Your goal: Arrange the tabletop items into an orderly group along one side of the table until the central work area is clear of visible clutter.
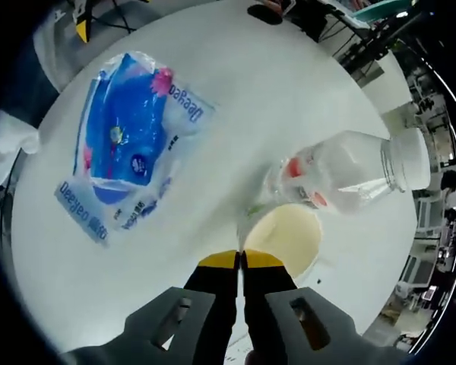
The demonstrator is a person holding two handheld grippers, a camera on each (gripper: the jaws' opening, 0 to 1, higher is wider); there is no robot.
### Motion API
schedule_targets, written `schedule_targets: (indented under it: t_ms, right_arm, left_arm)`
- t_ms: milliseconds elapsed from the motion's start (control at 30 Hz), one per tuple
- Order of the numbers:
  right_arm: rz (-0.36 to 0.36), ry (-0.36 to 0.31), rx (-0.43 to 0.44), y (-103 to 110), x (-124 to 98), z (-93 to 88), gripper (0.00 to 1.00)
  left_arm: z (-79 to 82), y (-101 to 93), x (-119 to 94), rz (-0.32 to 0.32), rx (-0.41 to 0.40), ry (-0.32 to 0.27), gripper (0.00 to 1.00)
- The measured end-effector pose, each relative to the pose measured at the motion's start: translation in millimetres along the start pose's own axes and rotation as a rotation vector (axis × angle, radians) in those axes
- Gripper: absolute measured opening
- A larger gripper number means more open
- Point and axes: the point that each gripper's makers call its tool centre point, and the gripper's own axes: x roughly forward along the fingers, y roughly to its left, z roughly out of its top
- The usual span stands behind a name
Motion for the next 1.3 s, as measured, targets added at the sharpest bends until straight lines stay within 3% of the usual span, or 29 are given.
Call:
schedule_targets:
  t_ms: [533, 933, 1300]
  right_arm:
    - [0.001, -0.019, 0.054, 1.8, 3.1, 3.6, 0.00]
    - [-0.011, -0.036, 0.105, 2.8, -0.2, 3.1, 0.11]
    - [-0.066, -0.083, 0.240, -1.9, -13.2, 4.1, 0.23]
  left_arm:
    - [-0.9, 0.3, 0.2, -0.002, 0.001, 0.004, 0.70]
    - [-0.4, 0.1, 0.4, -0.003, 0.001, 0.002, 0.70]
    - [0.8, 0.7, 0.1, 0.000, -0.004, -0.005, 0.70]
